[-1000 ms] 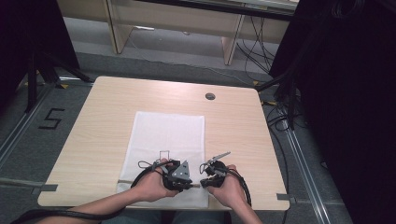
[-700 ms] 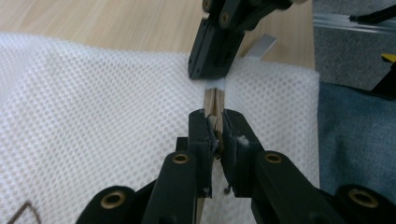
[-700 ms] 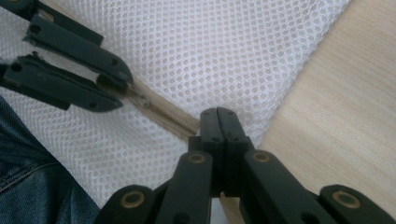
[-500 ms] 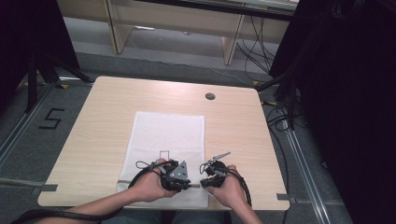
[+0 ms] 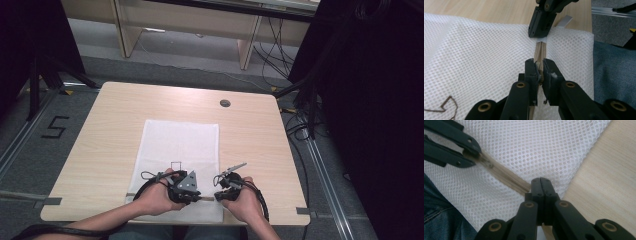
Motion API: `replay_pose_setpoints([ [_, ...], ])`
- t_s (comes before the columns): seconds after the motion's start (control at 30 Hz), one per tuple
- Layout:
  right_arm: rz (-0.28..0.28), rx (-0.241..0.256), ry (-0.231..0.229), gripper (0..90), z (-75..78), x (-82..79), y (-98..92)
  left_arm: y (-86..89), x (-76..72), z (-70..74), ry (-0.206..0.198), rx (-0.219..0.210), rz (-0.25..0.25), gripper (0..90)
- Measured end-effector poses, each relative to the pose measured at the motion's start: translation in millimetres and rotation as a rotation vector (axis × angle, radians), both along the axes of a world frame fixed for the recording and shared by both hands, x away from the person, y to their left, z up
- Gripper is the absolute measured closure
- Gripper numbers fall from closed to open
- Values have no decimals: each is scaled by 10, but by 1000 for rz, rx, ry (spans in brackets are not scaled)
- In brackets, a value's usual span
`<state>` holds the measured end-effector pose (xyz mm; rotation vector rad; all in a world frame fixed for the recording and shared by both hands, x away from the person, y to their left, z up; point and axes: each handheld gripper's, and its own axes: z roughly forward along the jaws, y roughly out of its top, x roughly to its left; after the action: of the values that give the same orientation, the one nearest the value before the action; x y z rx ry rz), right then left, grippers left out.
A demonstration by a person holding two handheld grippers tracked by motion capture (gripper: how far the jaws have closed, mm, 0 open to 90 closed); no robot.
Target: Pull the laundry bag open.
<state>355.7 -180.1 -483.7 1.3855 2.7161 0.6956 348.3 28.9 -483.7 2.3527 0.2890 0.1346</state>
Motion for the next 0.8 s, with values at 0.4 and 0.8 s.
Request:
replay_pose_setpoints([
  [0.4,-12,-3,6,900,3,-4,-1,81,-7,3,-4,-5,-3,821],
  [0.8,4,3,-9,900,-2,0,-5,129,-25,22,-9,-5,-2,821],
])
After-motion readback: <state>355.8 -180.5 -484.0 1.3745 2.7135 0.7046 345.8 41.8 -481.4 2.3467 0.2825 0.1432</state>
